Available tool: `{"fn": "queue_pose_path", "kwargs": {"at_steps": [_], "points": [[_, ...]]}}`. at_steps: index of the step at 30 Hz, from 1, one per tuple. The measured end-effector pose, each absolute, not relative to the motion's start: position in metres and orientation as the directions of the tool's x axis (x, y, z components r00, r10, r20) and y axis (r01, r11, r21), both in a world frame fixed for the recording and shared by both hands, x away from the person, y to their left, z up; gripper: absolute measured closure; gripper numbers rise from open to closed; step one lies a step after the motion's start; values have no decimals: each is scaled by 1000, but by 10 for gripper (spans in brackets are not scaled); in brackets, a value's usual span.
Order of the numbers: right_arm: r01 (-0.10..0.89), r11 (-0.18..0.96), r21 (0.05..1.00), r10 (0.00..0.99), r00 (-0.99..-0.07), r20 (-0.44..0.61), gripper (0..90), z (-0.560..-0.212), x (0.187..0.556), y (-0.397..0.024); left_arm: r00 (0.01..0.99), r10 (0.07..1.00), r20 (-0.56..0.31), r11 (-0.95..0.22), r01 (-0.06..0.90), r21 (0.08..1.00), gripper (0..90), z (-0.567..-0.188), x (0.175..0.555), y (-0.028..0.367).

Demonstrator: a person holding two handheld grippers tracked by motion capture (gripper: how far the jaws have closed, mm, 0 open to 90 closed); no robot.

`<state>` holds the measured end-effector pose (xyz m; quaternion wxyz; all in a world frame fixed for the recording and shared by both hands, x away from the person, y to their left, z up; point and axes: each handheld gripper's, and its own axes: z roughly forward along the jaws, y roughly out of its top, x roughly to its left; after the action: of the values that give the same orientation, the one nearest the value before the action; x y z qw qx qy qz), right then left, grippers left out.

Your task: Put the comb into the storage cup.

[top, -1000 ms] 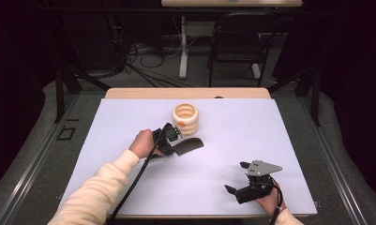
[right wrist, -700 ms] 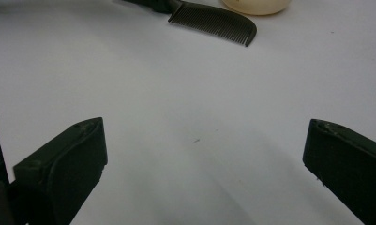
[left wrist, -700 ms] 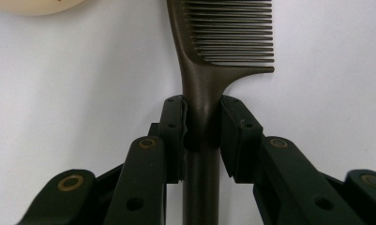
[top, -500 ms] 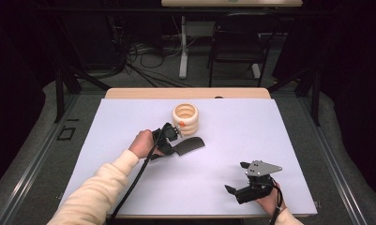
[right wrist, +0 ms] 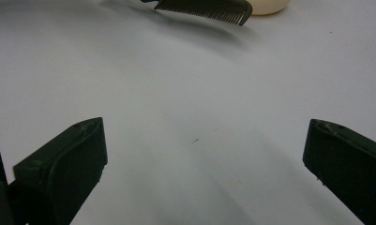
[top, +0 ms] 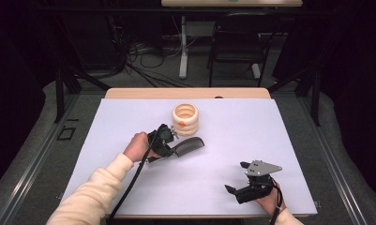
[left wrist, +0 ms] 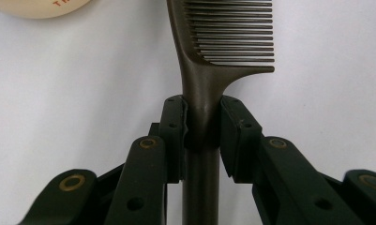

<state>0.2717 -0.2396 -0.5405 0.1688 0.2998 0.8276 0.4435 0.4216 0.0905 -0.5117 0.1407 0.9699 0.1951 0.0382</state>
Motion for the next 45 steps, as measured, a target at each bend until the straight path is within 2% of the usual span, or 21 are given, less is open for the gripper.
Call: {"fn": "queue_pose_path", "kwargs": {"at_steps": [45], "points": [[357,427,831,653,-757,-11,0,-541,273,-239,876,482,7,-770,420,481,722,-503,404,137]]}}
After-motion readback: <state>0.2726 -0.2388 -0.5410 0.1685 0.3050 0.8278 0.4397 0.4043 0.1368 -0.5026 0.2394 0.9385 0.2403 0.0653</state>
